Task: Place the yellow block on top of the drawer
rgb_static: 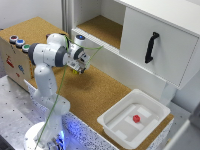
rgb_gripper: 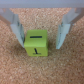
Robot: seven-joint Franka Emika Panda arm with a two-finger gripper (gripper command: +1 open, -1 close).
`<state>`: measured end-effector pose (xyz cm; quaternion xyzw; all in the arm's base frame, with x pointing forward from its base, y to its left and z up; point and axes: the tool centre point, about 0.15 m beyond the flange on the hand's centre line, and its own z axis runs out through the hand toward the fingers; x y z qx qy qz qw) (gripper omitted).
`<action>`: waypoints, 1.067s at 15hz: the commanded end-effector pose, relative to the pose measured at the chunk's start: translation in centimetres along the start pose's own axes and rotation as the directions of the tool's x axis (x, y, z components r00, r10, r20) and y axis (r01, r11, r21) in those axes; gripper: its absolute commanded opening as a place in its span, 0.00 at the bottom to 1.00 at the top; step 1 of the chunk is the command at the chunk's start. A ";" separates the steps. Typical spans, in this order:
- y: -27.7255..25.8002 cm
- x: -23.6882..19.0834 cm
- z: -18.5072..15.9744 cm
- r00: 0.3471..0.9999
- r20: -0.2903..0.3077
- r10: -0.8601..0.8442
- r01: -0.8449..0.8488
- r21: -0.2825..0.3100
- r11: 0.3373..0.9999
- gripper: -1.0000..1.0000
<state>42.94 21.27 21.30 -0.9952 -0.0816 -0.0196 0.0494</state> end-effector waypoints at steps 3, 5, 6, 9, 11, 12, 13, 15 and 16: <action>-2.0 0.1 -2.5 0.999 0.035 0.038 -0.034 -0.098 0.995 0.00; -2.3 1.0 -5.8 1.000 -0.005 0.022 -0.023 -0.105 0.994 0.00; -2.8 1.5 -7.9 1.000 -0.028 -0.003 0.000 -0.118 0.993 0.00; -5.3 2.7 -15.4 0.986 -0.077 -0.146 0.134 -0.151 0.980 0.00; -7.3 3.4 -19.1 0.963 -0.096 -0.251 0.233 -0.166 0.958 0.00; -8.1 3.6 -20.4 0.948 -0.101 -0.301 0.285 -0.149 0.947 0.00; -9.4 4.0 -21.5 0.917 -0.070 -0.393 0.385 -0.109 0.917 0.00; -11.0 4.2 -22.2 0.863 -0.036 -0.503 0.498 -0.102 0.861 0.00; -11.8 4.4 -22.8 0.838 -0.035 -0.544 0.540 -0.084 0.837 0.00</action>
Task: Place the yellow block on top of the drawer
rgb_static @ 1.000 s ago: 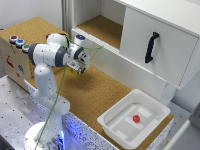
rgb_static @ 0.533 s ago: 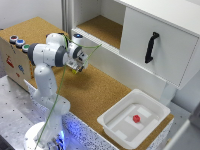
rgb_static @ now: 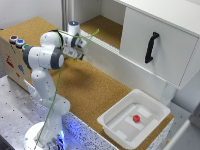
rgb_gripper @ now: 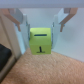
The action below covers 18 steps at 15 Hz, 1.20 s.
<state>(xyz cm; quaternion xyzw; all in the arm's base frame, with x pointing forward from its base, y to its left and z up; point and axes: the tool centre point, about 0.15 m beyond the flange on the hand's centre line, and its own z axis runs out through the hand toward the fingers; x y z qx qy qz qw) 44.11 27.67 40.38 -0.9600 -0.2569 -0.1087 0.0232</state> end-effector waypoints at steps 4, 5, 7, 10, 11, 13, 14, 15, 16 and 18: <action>-6.2 6.8 -6.8 0.870 0.048 -0.490 0.489 0.027 0.872 0.00; -6.8 7.4 -6.7 0.832 0.050 -0.552 0.551 0.027 0.834 0.00; -7.6 8.4 -6.3 0.767 0.053 -0.639 0.639 0.017 0.769 0.00; -9.6 10.0 -5.4 0.650 0.065 -0.757 0.756 0.048 0.653 0.00; -10.2 10.6 -5.2 0.610 0.060 -0.790 0.789 0.048 0.613 0.00; -10.7 12.0 -4.3 0.557 0.054 -0.829 0.826 0.066 0.560 0.00; -11.0 12.5 -3.9 0.529 0.057 -0.847 0.845 0.058 0.532 0.00; -11.6 13.0 -3.9 0.488 0.045 -0.871 0.869 0.069 0.490 0.00; -12.2 13.2 -4.0 0.453 0.041 -0.890 0.887 0.081 0.455 0.00; -13.0 13.1 -4.0 0.403 0.051 -0.914 0.909 0.095 0.407 0.00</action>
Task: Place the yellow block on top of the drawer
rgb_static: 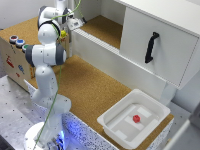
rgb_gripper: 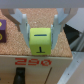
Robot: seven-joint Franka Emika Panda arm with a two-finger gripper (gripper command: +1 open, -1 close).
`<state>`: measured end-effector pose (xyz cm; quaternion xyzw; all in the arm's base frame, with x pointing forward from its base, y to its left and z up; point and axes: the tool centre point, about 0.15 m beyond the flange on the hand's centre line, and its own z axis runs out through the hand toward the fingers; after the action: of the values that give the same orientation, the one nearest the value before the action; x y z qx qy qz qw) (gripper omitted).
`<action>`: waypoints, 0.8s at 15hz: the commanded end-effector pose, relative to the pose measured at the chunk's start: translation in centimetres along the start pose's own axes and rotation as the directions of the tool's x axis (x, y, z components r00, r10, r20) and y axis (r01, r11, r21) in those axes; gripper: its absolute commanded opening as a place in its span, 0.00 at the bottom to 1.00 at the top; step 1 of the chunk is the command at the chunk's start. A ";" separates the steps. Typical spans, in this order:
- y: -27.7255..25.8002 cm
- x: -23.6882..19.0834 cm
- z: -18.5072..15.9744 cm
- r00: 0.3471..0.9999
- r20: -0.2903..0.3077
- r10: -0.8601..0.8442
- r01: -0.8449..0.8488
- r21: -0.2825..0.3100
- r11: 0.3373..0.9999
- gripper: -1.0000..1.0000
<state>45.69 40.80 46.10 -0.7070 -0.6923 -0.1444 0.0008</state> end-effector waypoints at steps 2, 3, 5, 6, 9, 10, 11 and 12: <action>2.2 4.3 0.4 0.979 0.151 -0.138 0.121 0.113 0.986 0.00; 2.2 4.3 0.4 0.979 0.151 -0.138 0.121 0.113 0.986 0.00; 0.0 1.9 1.3 0.995 0.026 -0.101 0.100 0.008 0.995 0.00; -0.1 2.2 1.3 0.993 0.013 -0.118 0.118 -0.010 0.993 0.00; -1.2 3.2 2.1 0.984 0.017 -0.179 0.179 0.014 0.984 0.00; -1.4 3.4 2.4 0.982 0.020 -0.188 0.187 0.025 0.982 0.00; -1.5 3.6 2.5 0.981 0.019 -0.191 0.191 0.023 0.981 0.00; -1.7 3.7 2.6 0.982 0.018 -0.190 0.190 0.025 0.982 0.00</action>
<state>45.19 43.56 45.28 -0.6547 -0.7452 -0.1262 -0.0042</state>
